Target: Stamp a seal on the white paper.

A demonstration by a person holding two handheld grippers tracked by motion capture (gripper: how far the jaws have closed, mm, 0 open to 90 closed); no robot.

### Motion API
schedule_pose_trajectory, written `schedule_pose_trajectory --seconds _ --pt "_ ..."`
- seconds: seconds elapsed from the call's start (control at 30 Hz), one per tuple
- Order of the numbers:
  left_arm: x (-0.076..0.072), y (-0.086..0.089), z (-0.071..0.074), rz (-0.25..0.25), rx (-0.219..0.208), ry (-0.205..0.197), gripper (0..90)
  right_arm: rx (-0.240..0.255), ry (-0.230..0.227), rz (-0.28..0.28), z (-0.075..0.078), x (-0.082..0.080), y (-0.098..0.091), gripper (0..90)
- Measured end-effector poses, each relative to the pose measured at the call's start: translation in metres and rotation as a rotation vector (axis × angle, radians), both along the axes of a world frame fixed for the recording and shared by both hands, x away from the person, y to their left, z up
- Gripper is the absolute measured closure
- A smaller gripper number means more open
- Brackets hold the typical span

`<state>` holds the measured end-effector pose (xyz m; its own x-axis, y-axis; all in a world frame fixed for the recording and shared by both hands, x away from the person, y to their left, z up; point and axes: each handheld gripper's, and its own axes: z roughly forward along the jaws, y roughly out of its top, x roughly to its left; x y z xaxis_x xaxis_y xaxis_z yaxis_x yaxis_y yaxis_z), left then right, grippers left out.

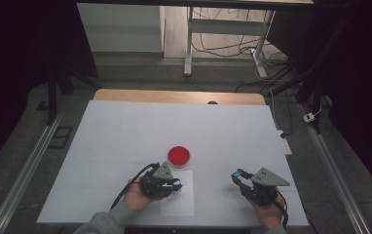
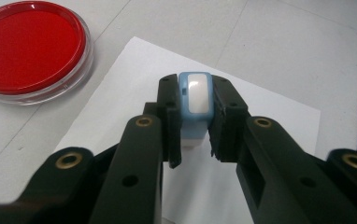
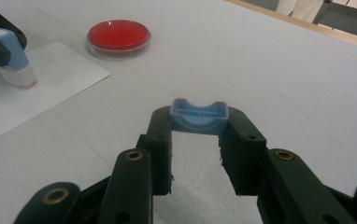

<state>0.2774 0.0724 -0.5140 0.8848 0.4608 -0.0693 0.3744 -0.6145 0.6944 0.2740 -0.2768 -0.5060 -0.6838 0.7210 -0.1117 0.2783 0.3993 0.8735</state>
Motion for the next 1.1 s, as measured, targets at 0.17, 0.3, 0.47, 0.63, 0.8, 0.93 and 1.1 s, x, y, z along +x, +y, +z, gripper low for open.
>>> schedule_pose_trajectory --seconds 0.17,0.3,0.47,0.63,0.8,0.93,1.1 --pt "-0.0015 -0.0018 0.0001 -0.001 0.013 -0.013 76.5 0.0 0.0 0.001 -0.0001 0.0 0.0002 64.8" --pt "-0.0029 -0.0027 0.0005 -0.004 0.03 -0.026 76.6 0.001 0.0 0.001 -0.0003 -0.0002 0.0008 64.8" --pt "-0.0036 -0.0031 0.0005 -0.003 0.035 -0.029 76.7 0.001 0.001 0.001 -0.0003 -0.0004 0.0009 64.8" --pt "-0.0037 -0.0034 0.0003 -0.004 0.035 -0.032 76.7 -0.003 -0.002 0.003 -0.0001 -0.0003 0.0008 64.8" --pt "-0.0037 -0.0033 0.0003 -0.002 0.035 -0.029 76.7 -0.005 -0.003 0.0 -0.0001 -0.0004 0.0009 64.8" --pt "-0.0033 -0.0029 0.0003 -0.001 0.033 -0.024 76.7 0.001 -0.001 0.002 -0.0002 -0.0005 0.0008 64.8" --pt "-0.0032 -0.0027 0.0002 -0.002 0.033 -0.024 76.7 0.001 0.0 0.002 -0.0003 -0.0004 0.0009 64.8"
